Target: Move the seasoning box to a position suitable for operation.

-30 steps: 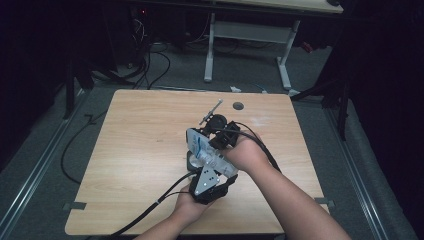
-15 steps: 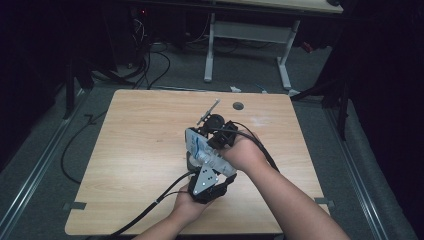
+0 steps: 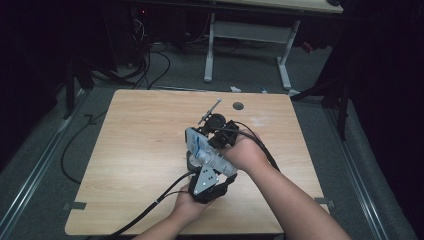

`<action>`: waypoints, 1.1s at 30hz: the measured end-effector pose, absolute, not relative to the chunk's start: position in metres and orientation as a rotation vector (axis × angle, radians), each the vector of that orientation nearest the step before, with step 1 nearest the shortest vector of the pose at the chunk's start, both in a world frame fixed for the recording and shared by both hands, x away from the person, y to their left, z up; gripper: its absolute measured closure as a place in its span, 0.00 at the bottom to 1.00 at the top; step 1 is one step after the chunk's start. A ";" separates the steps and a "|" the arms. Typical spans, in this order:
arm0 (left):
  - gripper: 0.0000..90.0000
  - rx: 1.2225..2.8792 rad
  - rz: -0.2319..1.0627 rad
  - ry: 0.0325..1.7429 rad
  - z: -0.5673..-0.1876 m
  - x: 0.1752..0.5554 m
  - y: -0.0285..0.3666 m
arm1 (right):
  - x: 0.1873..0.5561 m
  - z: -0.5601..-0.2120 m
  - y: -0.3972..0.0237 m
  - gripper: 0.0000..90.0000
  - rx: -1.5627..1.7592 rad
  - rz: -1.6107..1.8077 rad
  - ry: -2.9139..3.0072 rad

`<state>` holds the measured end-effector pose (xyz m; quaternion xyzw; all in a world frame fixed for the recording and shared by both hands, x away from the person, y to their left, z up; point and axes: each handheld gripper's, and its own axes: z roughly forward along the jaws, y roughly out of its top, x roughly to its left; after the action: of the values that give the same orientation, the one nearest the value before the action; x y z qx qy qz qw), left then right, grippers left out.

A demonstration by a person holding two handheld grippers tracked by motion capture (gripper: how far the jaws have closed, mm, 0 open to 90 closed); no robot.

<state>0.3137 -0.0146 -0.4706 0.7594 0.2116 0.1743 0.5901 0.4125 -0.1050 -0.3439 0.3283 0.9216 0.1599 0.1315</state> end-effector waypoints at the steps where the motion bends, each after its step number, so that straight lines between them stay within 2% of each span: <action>1: 0.70 1.768 0.407 0.492 -0.471 0.314 -0.015 | 0.413 -0.344 -0.105 1.00 0.952 0.463 2.676; 33: 0.70 1.763 0.414 0.500 -0.471 0.316 -0.015 | 0.414 -0.344 -0.100 1.00 0.936 0.460 2.680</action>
<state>0.3158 -0.0146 -0.4705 0.7574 0.2147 0.1780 0.5903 0.4142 -0.0997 -0.3444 0.3225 0.9238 0.1585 0.1323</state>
